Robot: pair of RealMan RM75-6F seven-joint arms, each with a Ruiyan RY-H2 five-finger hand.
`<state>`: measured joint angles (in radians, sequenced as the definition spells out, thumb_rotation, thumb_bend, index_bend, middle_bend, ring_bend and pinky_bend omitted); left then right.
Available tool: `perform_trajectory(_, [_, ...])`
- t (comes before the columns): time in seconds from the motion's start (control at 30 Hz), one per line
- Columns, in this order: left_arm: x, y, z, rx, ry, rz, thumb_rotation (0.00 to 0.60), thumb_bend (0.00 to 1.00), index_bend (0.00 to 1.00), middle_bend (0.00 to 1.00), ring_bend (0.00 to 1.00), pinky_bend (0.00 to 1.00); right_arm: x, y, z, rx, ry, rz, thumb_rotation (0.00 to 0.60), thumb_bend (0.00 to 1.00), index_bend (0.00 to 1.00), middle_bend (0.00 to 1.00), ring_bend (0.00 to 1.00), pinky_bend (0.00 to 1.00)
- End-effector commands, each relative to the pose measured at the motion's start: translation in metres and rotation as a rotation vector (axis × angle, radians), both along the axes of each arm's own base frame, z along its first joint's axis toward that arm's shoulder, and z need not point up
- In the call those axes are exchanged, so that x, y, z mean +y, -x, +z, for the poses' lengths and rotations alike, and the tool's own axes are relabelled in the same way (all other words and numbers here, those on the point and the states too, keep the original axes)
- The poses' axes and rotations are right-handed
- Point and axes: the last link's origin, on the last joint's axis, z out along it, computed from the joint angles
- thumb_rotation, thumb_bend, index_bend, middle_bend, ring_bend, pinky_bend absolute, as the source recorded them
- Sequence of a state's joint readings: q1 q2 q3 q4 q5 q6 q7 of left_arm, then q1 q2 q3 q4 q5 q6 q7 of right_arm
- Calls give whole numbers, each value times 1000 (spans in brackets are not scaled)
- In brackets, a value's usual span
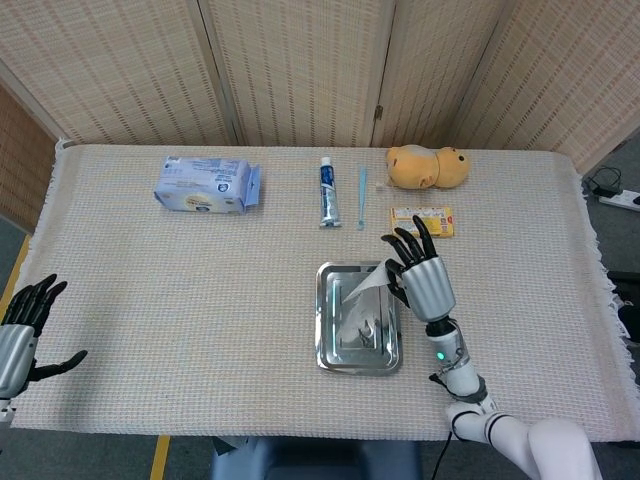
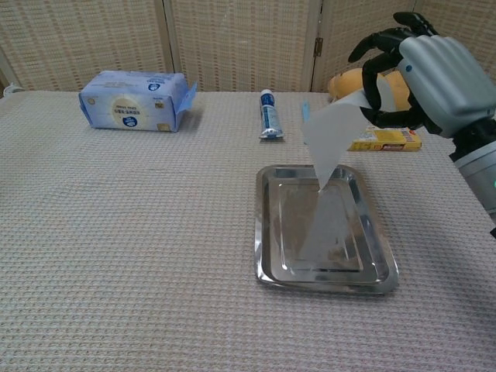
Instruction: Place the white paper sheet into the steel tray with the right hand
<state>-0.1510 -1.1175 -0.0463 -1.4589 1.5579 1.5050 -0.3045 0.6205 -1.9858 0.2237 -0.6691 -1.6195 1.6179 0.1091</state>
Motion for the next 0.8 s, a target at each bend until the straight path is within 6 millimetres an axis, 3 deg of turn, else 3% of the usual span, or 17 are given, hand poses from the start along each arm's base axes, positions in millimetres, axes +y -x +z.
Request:
perform_trajectory(0.03, [2, 3, 2, 1, 0, 9, 600, 215, 11, 0, 0, 5, 0, 1, -14, -11, -39, -10, 600, 553, 783, 333, 215, 0])
perform_trajectory(0.2, [0, 3, 3, 0, -4, 6, 600, 214, 11, 0, 0, 6, 18, 21, -19, 5, -59, -22, 600, 554, 783, 334, 215, 0])
perform_trajectory(0.47, [-2, 0, 2, 10, -8, -4, 600, 214, 12, 0, 0, 7, 47, 46, -6, -49, -120, -28, 600, 554, 783, 335, 211, 0])
perform_trajectory(0.67, [-3, -2, 0, 17, -5, -8, 600, 214, 11, 0, 0, 9, 77, 61, -18, 11, -244, -71, 600, 553, 783, 335, 214, 0])
perform_trajectory(0.8, [-3, -2, -1, 18, -3, -9, 600, 214, 12, 0, 0, 9, 85, 64, -24, 19, -281, -90, 600, 554, 784, 335, 216, 0])
